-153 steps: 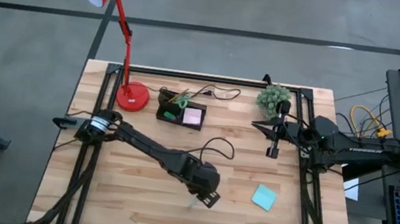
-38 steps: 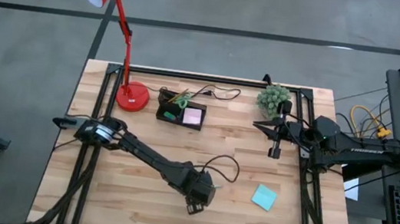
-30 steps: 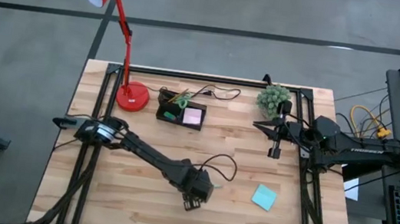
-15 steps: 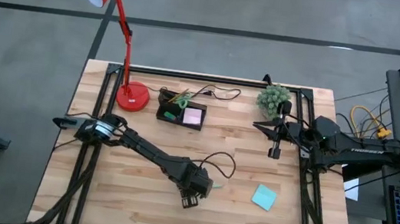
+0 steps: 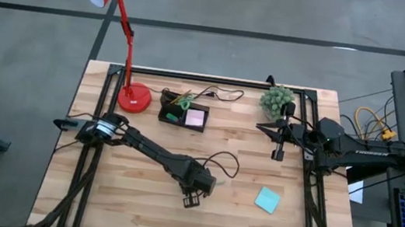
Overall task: Pick and place office supplies into organizer
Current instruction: Put the blue pencil into the black mesh desk organizer
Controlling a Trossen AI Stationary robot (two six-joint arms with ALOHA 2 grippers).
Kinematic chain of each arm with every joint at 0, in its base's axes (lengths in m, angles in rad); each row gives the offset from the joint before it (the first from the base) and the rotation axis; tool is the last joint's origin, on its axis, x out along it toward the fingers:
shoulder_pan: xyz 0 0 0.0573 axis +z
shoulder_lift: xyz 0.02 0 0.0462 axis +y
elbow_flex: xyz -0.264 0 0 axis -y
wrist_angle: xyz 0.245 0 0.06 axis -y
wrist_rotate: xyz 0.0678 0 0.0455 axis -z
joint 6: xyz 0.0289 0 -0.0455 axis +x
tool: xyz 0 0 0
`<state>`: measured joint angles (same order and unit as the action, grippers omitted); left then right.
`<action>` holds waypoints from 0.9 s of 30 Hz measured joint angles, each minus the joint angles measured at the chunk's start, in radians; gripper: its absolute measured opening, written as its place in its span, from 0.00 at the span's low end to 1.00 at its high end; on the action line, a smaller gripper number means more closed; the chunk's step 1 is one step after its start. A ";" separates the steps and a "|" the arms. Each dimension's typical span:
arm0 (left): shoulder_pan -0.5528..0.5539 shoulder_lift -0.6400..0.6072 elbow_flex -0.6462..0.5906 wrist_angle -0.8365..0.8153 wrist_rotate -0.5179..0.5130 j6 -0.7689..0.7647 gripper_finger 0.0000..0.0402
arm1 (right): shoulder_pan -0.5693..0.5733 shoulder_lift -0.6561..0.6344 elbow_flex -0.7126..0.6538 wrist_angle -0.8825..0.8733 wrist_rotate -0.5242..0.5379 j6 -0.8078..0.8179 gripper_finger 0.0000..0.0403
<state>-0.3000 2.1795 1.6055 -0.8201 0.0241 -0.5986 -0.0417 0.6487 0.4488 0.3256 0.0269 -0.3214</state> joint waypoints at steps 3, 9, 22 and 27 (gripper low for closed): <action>0.000 -0.006 0.002 0.000 0.000 0.009 0.01 | 0.000 0.000 0.000 0.000 0.000 0.000 0.03; 0.004 -0.025 0.016 -0.007 0.001 0.011 0.01 | 0.000 0.000 0.000 0.000 0.000 0.000 0.03; 0.004 -0.056 0.025 -0.003 -0.007 0.012 0.00 | 0.000 0.000 0.000 -0.001 0.000 0.000 0.03; 0.004 -0.087 0.024 -0.002 -0.049 0.012 0.00 | 0.000 0.000 0.000 -0.001 0.000 0.000 0.03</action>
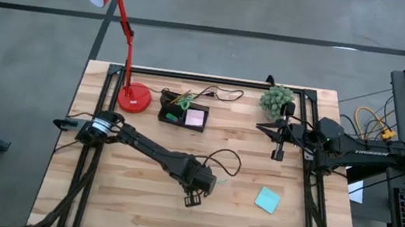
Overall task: Pick and place office supplies into organizer
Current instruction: Put the blue pencil into the black mesh desk organizer
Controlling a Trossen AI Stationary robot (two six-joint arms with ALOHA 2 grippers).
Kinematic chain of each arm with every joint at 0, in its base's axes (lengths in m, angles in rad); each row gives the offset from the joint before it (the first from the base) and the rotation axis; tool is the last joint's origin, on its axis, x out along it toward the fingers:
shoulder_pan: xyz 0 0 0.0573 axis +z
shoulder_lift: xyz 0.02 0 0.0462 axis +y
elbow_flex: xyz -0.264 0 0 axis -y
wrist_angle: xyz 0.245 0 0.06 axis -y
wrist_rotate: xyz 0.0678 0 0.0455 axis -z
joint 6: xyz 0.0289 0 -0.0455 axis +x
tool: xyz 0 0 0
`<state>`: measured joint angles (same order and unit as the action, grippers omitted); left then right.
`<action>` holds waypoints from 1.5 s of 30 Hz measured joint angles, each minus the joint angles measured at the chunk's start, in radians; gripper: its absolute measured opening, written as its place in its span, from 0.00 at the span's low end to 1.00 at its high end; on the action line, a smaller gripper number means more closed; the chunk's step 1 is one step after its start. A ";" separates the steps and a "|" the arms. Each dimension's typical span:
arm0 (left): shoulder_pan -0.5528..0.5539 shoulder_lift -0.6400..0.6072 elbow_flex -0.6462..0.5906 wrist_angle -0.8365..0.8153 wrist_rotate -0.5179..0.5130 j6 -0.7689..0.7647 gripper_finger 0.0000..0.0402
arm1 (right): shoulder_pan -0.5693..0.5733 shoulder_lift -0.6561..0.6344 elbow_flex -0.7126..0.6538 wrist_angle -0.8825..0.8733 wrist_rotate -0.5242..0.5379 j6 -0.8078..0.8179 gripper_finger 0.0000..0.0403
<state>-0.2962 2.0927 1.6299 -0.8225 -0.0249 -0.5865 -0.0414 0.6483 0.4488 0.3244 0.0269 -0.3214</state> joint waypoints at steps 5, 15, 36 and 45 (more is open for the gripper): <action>0.001 -0.042 0.001 -0.006 -0.058 0.001 0.00 | 0.000 0.000 0.000 -0.001 0.000 0.000 0.03; 0.009 -0.219 -0.022 -0.035 -0.440 0.073 0.00 | 0.000 0.000 0.000 -0.002 0.000 0.001 0.03; 0.137 -0.676 -0.532 0.388 -0.943 0.324 0.00 | 0.000 0.000 0.000 -0.002 0.000 0.008 0.03; 0.265 -0.845 -0.946 1.035 -0.942 0.596 0.00 | 0.000 0.000 0.000 -0.002 0.000 0.007 0.03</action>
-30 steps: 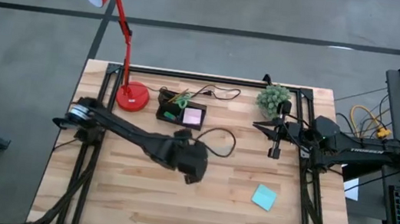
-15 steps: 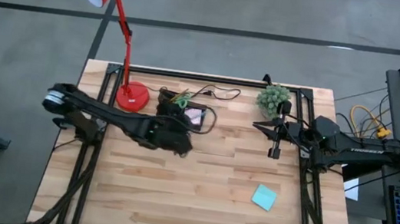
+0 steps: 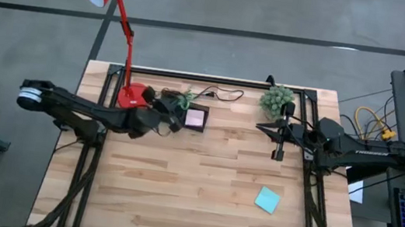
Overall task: Pick and place office supplies into organizer
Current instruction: Put the blue pencil into the black mesh desk organizer
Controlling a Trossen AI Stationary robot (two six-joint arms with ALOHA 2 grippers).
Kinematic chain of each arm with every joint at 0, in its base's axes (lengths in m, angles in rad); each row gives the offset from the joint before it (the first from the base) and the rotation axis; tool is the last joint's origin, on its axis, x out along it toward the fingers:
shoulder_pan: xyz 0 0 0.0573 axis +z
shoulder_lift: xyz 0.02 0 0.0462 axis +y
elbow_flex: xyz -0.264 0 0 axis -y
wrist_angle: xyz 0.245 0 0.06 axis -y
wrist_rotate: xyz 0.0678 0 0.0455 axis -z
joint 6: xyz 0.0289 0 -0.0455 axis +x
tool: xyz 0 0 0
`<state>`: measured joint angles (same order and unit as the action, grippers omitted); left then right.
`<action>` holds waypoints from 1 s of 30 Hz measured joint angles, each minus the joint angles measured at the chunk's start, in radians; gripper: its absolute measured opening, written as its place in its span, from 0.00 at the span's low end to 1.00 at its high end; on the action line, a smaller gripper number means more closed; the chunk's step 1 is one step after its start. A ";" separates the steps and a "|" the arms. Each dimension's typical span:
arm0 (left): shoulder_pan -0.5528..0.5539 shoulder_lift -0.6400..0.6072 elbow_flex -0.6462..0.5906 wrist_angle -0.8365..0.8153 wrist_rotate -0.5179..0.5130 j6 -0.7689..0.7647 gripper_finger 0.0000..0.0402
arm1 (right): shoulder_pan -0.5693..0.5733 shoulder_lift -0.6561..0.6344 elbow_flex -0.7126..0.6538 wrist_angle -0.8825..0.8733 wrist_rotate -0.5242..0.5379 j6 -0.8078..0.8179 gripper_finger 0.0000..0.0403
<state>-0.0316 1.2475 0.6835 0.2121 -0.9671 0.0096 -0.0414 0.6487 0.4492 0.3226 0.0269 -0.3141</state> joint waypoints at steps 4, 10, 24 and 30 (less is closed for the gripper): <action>0.077 -0.042 -0.150 0.239 0.096 0.024 0.00 | 0.000 0.000 0.000 0.001 0.000 0.000 0.03; 0.149 -0.065 -0.277 0.446 0.171 0.054 0.00 | 0.000 0.000 0.000 0.003 0.000 -0.001 0.03; 0.307 -0.055 -0.333 0.462 0.329 0.050 0.00 | 0.000 0.000 0.000 0.005 0.000 -0.027 0.03; 0.331 -0.028 -0.342 0.460 0.363 0.059 0.00 | 0.000 0.000 0.000 0.005 0.000 -0.027 0.03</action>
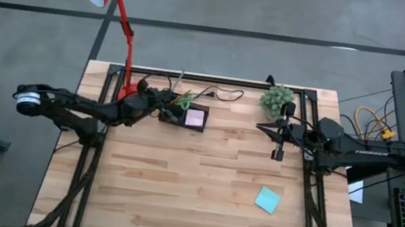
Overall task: Pick and place office supplies into organizer
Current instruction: Put the blue pencil into the black mesh desk organizer
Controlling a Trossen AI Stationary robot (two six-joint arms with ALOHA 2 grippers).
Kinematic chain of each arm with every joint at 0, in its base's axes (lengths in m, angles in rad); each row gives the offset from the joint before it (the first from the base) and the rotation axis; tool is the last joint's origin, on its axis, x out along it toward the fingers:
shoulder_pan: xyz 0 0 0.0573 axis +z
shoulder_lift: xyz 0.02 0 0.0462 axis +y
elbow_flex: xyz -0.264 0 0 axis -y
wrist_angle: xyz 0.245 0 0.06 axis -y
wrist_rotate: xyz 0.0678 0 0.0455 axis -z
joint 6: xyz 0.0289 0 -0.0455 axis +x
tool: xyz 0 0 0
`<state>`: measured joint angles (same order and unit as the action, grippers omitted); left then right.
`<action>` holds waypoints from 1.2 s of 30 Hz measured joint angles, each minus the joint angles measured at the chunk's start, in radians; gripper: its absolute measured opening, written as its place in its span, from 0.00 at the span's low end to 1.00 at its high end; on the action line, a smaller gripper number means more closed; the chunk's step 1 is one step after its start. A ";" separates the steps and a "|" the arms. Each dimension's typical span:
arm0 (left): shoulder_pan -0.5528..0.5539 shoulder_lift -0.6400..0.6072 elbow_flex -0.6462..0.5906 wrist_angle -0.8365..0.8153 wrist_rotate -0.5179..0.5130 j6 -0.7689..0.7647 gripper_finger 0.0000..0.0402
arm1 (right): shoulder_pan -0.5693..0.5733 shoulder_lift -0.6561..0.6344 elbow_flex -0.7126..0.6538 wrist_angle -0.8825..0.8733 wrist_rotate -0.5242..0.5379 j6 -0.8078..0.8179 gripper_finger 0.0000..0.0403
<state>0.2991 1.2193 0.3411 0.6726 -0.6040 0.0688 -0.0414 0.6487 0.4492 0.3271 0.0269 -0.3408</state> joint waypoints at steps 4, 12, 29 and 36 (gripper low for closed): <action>0.007 0.021 -0.004 0.011 0.008 -0.003 0.00 | 0.000 0.000 0.000 0.000 0.000 0.000 0.03; 0.016 0.081 -0.005 0.028 0.010 -0.003 0.00 | 0.000 0.000 0.000 -0.001 0.000 0.000 0.03; 0.022 0.161 -0.005 0.076 -0.004 -0.002 0.00 | 0.000 0.000 0.000 -0.001 0.000 0.000 0.03; 0.022 0.158 -0.004 0.076 -0.003 0.002 0.05 | 0.000 0.000 0.000 -0.002 0.000 0.000 0.03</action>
<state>0.3210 1.3773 0.3367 0.7482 -0.6072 0.0708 -0.0416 0.6487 0.4492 0.3256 0.0269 -0.3408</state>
